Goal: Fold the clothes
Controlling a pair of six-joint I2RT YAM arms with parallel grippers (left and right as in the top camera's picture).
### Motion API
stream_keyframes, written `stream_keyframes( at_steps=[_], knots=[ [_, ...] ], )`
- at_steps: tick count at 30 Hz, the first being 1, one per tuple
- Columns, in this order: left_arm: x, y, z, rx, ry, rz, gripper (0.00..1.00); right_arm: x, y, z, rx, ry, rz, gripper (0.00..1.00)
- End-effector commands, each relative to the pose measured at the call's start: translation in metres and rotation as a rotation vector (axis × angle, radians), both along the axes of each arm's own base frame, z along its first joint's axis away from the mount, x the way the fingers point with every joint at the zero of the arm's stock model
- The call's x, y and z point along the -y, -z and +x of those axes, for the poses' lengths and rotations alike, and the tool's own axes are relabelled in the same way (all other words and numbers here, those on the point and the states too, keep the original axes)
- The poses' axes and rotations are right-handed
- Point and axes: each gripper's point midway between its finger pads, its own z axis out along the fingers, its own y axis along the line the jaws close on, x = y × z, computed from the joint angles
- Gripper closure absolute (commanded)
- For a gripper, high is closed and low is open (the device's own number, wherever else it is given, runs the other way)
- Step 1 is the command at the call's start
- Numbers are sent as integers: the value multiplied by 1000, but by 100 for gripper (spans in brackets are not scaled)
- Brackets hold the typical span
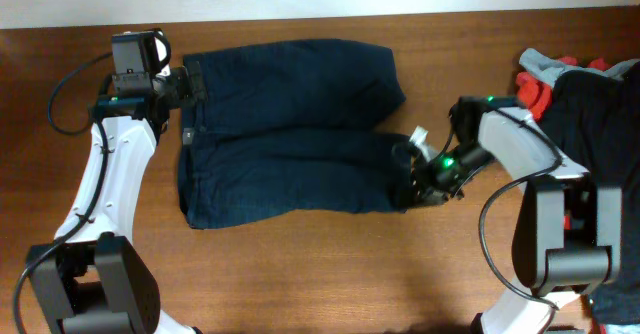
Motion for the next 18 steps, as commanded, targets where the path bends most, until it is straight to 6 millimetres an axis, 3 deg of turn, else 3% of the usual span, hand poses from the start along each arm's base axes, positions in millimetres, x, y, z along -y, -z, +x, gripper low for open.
stream_keyframes(
  at_steps=[1, 5, 9, 14, 18],
  knots=[
    [-4, -2, 1, 7, -18, 2, 1, -9, 10, -25, -48, -39, -7, 96],
    [-4, -2, 1, 7, -18, 2, 1, -4, 20, -38, -97, -48, -61, 96],
    [-4, -2, 1, 7, -18, 2, 1, 23, 43, -46, -160, -2, -280, 94],
    [-4, -2, 1, 7, -18, 2, 1, 29, 47, -42, -154, 17, -331, 83],
    [-4, -2, 1, 7, -18, 2, 1, 26, 33, -31, -140, 25, -318, 63]
  ],
)
